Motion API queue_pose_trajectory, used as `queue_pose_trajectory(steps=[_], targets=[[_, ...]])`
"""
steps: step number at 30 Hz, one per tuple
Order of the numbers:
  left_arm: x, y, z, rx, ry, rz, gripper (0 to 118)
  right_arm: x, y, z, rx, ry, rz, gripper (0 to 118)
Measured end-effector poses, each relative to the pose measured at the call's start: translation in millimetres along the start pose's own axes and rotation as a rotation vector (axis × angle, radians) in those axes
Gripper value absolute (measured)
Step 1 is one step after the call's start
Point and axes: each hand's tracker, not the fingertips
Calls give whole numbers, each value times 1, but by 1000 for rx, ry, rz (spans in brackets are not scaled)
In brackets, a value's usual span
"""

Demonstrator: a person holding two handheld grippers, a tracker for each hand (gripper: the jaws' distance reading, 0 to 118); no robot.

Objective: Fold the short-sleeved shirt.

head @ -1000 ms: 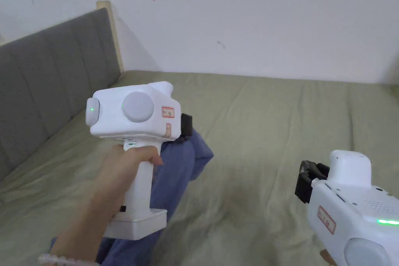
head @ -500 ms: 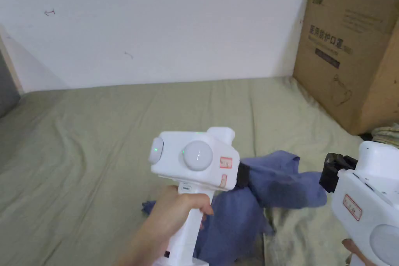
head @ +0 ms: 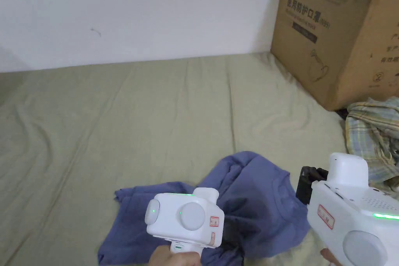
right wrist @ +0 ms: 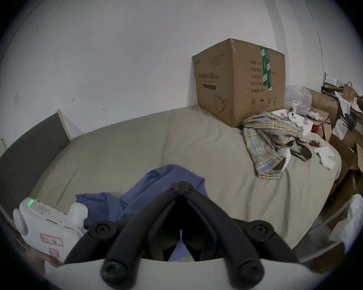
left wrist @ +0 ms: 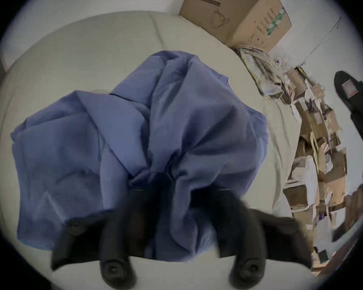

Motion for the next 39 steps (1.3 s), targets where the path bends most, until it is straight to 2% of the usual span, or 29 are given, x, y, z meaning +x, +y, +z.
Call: queue_pose_trajectory(steps=[1,2,3,7,8,9,10,12,15,19,23,24,26,27,31,34,36,38,39], targets=[[-1,-1,6,8,-3,3,94,-4,-1,0,-6,6,13,0],[-1,-2,12,19,3,3,108,-6,-1,-1,-10,11,22,0],[-3,-3,24,44,15,2,112,-9,-1,-1,-15,19,30,0],[-21,-4,71,118,44,35,109,-18,-2,-2,-23,42,34,0],[-27,-6,82,142,54,55,105,-21,-2,-2,-26,49,34,0],[-36,-11,96,169,65,78,90,-23,-3,-1,-27,58,37,0],[-43,-16,106,192,68,95,67,-26,-3,0,-27,64,41,0],[-61,-31,126,221,110,136,1,-32,-5,1,-30,75,56,0],[-86,-63,134,200,198,178,0,-41,-10,3,-39,96,66,0],[-109,-101,129,156,239,251,0,-53,-13,3,-57,130,73,0],[-116,-113,131,239,246,252,2,-60,-12,2,-61,141,82,0],[-118,-109,131,238,256,252,20,-61,-12,1,-62,142,84,0],[-126,-101,124,227,269,252,71,-61,-12,0,-67,143,85,0],[-128,-96,120,226,279,253,88,-61,-13,-1,-69,142,86,0],[-141,-83,90,185,319,261,89,-58,-15,-7,-81,127,93,0],[-151,-80,53,85,322,291,89,-55,-19,-15,-105,113,95,0],[-143,-81,49,139,372,261,88,-54,-22,-20,-125,100,108,0],[-139,-77,48,107,424,248,78,-51,-24,-27,-142,89,117,0],[-135,-76,49,93,449,235,68,-50,-24,-30,-152,83,116,0]])
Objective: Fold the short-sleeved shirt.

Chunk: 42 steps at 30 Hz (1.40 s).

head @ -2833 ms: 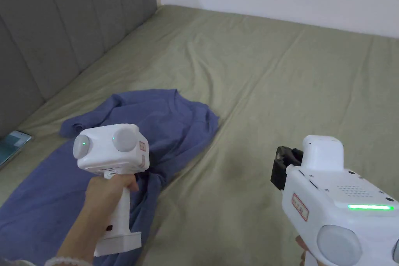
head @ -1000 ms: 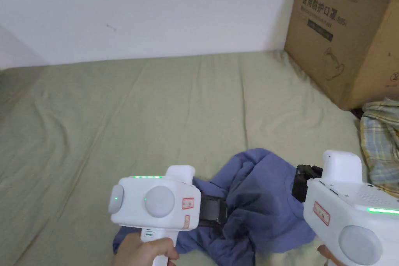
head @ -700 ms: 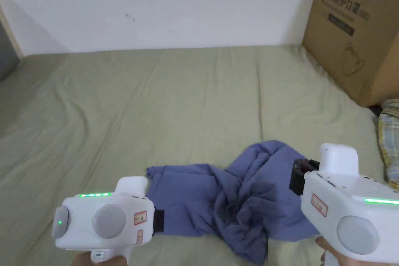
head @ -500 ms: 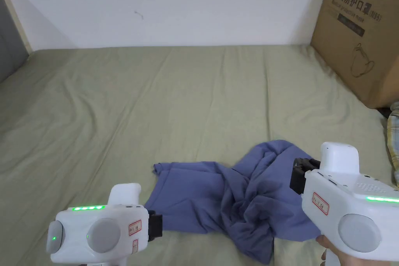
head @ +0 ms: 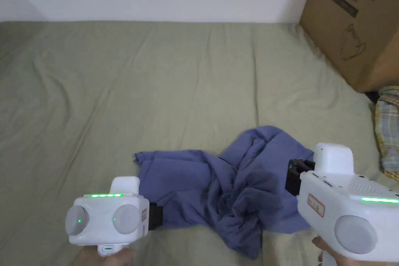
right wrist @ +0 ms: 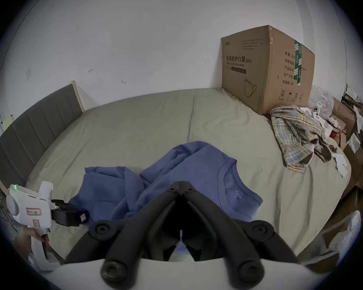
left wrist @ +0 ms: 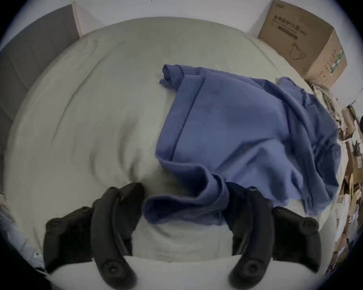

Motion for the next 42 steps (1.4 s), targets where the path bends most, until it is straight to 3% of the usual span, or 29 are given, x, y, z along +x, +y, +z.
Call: queue_pose_trajectory(steps=[1,3,8,10,13,14,15,18,21,25,27,29,31,32,33,37,41,42], targets=[[2,2,5,6,-2,12,54,2,0,-4,-10,-3,-6,0],[7,4,13,31,57,20,8,5,0,-9,-24,-3,-14,0],[3,8,24,22,18,12,7,16,13,-30,-60,-5,-22,0],[-1,10,35,23,-3,43,7,25,26,-45,-83,56,-59,0],[4,14,49,52,-4,-30,7,39,59,-87,-156,176,-104,0],[4,14,51,57,-8,-26,7,41,72,-105,-157,160,-110,1],[4,14,52,54,-10,-22,7,40,81,-118,-162,149,-95,16],[8,16,53,44,-14,-31,7,40,104,-175,-178,141,-44,84],[7,17,54,36,-25,-47,7,46,115,-233,-311,87,35,84],[1,18,47,11,-24,-45,7,59,101,-280,-447,36,6,83],[0,18,46,-1,-38,-29,7,64,82,-293,-526,20,38,82],[2,18,48,2,-35,-40,7,60,83,-284,-438,38,40,80],[3,19,49,-2,-33,-49,7,51,83,-274,-435,34,60,53],[3,19,48,4,-33,-47,7,45,84,-272,-430,72,82,21],[3,20,48,1,-31,-46,7,41,85,-270,-436,77,81,4],[3,26,57,14,-35,-33,7,25,89,-265,-458,22,143,4],[-2,37,75,78,-48,-28,7,40,119,-242,-412,43,38,4],[-5,41,82,87,-42,-15,7,44,129,-229,-392,34,47,4]])
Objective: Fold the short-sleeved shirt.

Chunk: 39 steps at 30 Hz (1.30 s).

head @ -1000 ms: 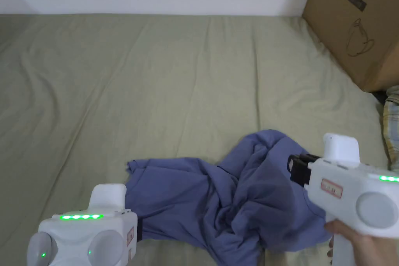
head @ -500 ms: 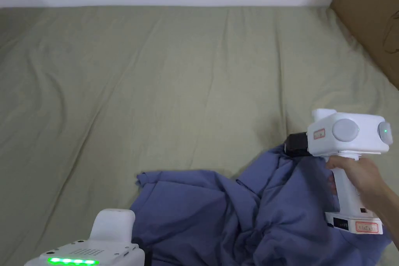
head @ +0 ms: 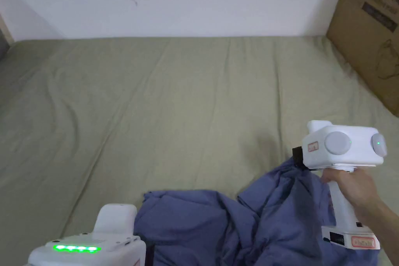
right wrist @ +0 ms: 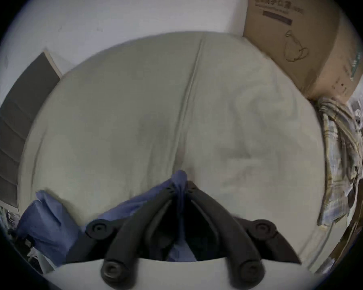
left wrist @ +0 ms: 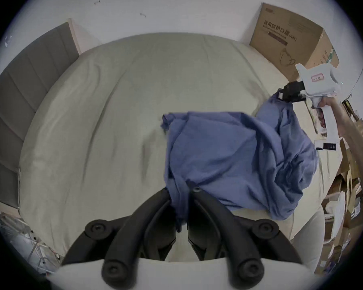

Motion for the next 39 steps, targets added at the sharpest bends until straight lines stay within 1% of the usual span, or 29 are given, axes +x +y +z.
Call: queue_pose_trajectory(steps=[3,6,9,11,13,14,16,19,20,23,29,32,36,39], targets=[[-10,22,22,78,6,9,7,10,20,46,76,-33,22,4],[-25,51,57,193,58,15,7,24,36,99,166,-32,-7,4],[-49,79,94,299,95,61,7,41,49,152,248,-85,-19,4],[-62,98,122,354,118,55,7,53,56,188,294,-72,-52,4],[-74,114,142,398,162,49,7,60,57,218,337,-27,-89,4],[-80,124,154,425,175,53,7,62,58,234,365,-26,-92,4],[-94,143,172,463,206,84,7,64,63,258,409,-58,-100,4],[-111,171,197,506,238,108,7,65,72,288,463,-30,-148,4],[-117,180,207,522,258,125,7,61,76,295,478,-32,-139,4],[-133,203,226,561,306,139,7,55,87,312,514,-44,-131,4],[-168,250,243,598,330,181,7,39,126,313,542,-32,-136,4],[-180,276,242,628,353,183,7,26,150,304,558,0,-143,4],[-189,316,234,643,387,169,7,3,188,290,570,-7,-104,4],[-198,343,224,659,389,180,7,-7,215,279,580,-8,-97,4]])
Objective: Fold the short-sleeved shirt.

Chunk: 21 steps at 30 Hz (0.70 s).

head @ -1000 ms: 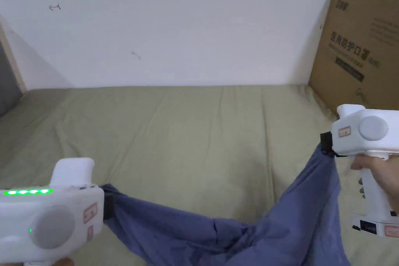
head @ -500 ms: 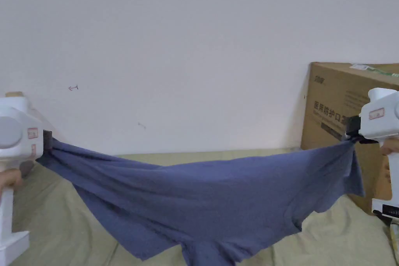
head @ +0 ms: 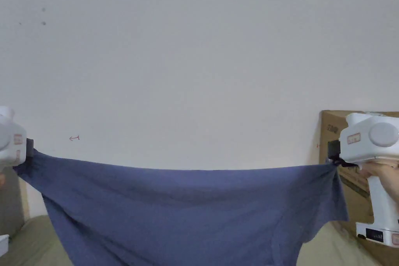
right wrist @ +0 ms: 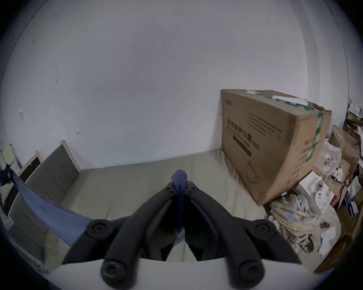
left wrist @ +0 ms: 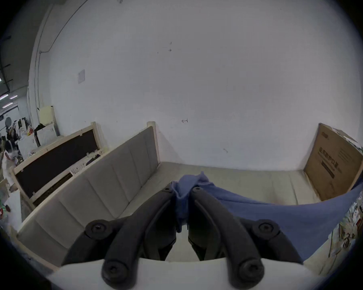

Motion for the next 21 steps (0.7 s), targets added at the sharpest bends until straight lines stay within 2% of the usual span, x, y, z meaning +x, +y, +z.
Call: queue_pose_trajectory(steps=[3,11,15,21], targets=[[2,13,-25,19,17,1,7,-7,16,-25,4,19,-25,4],[8,23,-65,57,44,-10,7,-22,38,-60,64,38,-14,4],[10,-9,-93,8,50,-33,7,-19,12,-85,22,34,-21,4],[8,-114,-129,-119,49,-68,7,-9,-82,-132,-182,7,-20,4]])
